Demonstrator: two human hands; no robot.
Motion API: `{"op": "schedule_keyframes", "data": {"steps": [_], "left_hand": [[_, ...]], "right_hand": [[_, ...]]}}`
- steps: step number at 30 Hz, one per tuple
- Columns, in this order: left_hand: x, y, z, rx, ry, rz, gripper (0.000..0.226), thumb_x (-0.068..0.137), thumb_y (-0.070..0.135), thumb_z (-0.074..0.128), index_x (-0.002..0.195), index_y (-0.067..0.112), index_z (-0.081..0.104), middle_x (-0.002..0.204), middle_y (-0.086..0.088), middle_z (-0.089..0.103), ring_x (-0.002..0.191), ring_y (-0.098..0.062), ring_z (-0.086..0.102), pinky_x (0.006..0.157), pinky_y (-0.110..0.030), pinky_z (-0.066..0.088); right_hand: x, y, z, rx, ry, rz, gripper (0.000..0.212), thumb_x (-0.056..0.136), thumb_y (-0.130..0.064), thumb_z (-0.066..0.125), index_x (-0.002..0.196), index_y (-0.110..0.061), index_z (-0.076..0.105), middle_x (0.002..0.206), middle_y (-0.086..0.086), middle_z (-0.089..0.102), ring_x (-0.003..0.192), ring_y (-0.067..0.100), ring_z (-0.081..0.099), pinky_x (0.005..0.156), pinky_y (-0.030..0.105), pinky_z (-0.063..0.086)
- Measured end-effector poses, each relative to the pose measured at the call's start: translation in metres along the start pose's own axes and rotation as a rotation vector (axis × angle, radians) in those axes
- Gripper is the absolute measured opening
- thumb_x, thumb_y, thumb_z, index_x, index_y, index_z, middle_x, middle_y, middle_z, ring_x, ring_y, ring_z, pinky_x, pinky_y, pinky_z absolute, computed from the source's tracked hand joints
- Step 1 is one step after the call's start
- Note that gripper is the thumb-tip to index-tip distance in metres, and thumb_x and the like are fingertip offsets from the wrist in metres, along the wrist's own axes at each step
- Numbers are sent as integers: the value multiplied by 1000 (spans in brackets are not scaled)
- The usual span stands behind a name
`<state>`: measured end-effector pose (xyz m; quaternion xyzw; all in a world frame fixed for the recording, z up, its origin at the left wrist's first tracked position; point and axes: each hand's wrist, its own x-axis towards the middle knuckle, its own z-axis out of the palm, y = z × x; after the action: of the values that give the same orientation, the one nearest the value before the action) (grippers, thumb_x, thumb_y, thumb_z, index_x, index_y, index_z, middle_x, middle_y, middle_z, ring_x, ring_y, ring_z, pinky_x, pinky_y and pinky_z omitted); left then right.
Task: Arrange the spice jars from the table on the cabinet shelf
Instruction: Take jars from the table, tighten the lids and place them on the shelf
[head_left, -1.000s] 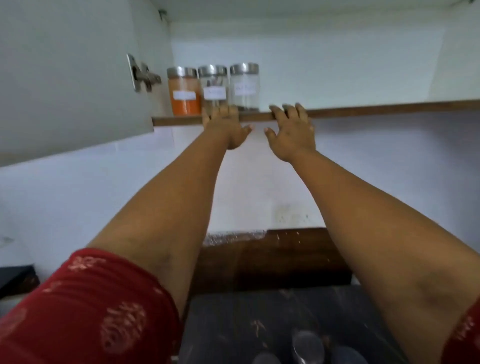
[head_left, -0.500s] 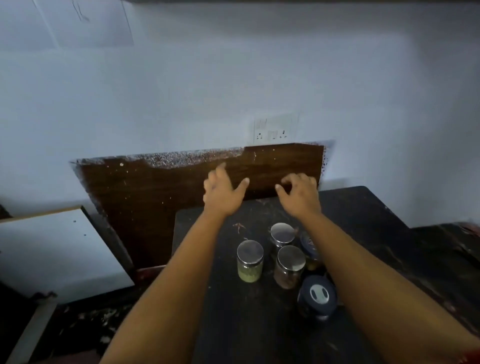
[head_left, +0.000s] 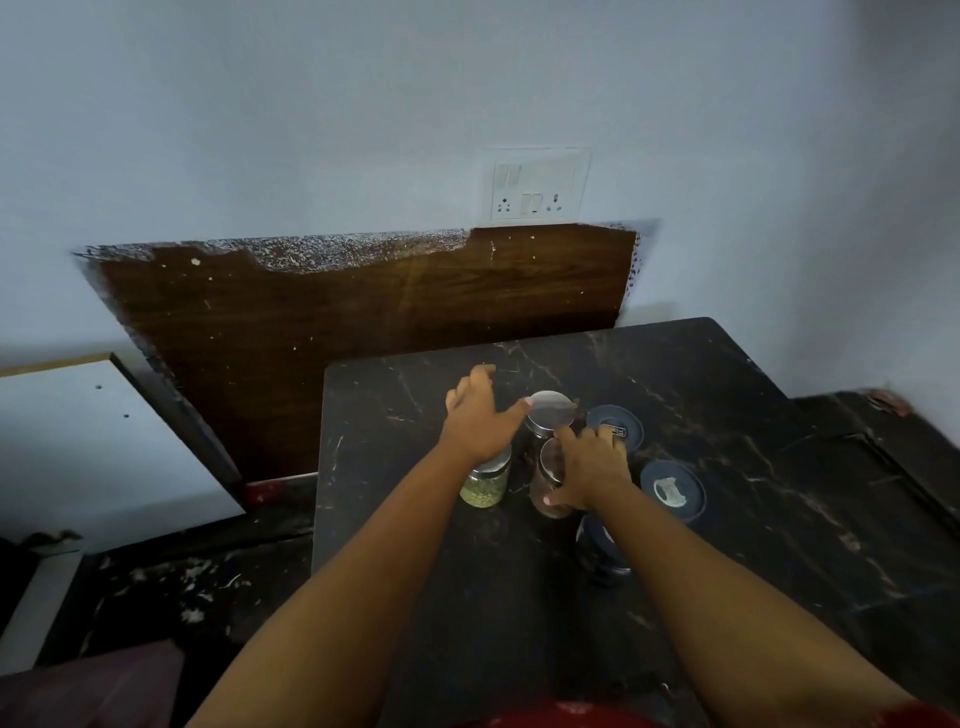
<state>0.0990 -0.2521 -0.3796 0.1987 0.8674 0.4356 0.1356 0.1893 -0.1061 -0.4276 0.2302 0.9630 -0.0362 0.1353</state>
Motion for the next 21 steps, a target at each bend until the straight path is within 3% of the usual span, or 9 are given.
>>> {"op": "schedule_keyframes", "data": {"steps": [3,7,11,13,16,19,21], "left_hand": [[-4,-1,3,-11,-27,-4,71,88,43,65,144,14,33,143,-10,43,136,-31,30,109,-45,35],[-9,-4,1,-29,-99,-33,71,88,38,67,144,14,31,144,-11,43,133,-28,39,105,-40,40],[-28,2,1,-412,-333,-117,81,75,57,72,139,23,35,129,0,56,110,-12,57,80,-24,50],[-33,6,7,-444,-320,-85,80,63,57,82,128,28,44,121,5,60,107,-12,61,85,-33,55],[-38,19,6,-633,-268,-85,65,65,42,86,119,33,51,118,3,65,105,-14,66,84,-34,57],[-40,32,-6,-995,-342,-182,70,72,54,73,132,25,50,125,-10,65,110,-27,65,76,-37,56],[-40,37,-16,-1156,-400,-220,76,72,64,66,132,19,55,124,-15,66,106,-28,66,74,-37,56]], "right_hand": [[-1,5,-2,43,3,13,78,62,-50,77,129,-31,41,128,8,49,125,32,39,99,43,37],[2,13,-29,347,-4,78,49,58,-56,75,93,-32,52,114,3,56,110,26,45,82,37,42],[0,11,-85,614,40,102,75,50,-84,57,94,-23,56,99,2,59,91,18,54,73,32,46],[-7,5,-110,736,67,110,85,52,-91,50,93,-18,60,93,2,63,86,18,59,74,34,50],[-15,-3,-127,1199,-10,116,76,69,-83,52,102,-15,61,101,4,65,87,20,64,65,33,51],[-21,-4,-124,1574,-215,4,68,77,-70,58,115,-15,66,119,13,66,105,29,65,84,45,54],[-24,-6,-116,1736,-368,-91,67,79,-66,61,122,-15,65,125,17,64,116,34,61,101,54,45]]}}
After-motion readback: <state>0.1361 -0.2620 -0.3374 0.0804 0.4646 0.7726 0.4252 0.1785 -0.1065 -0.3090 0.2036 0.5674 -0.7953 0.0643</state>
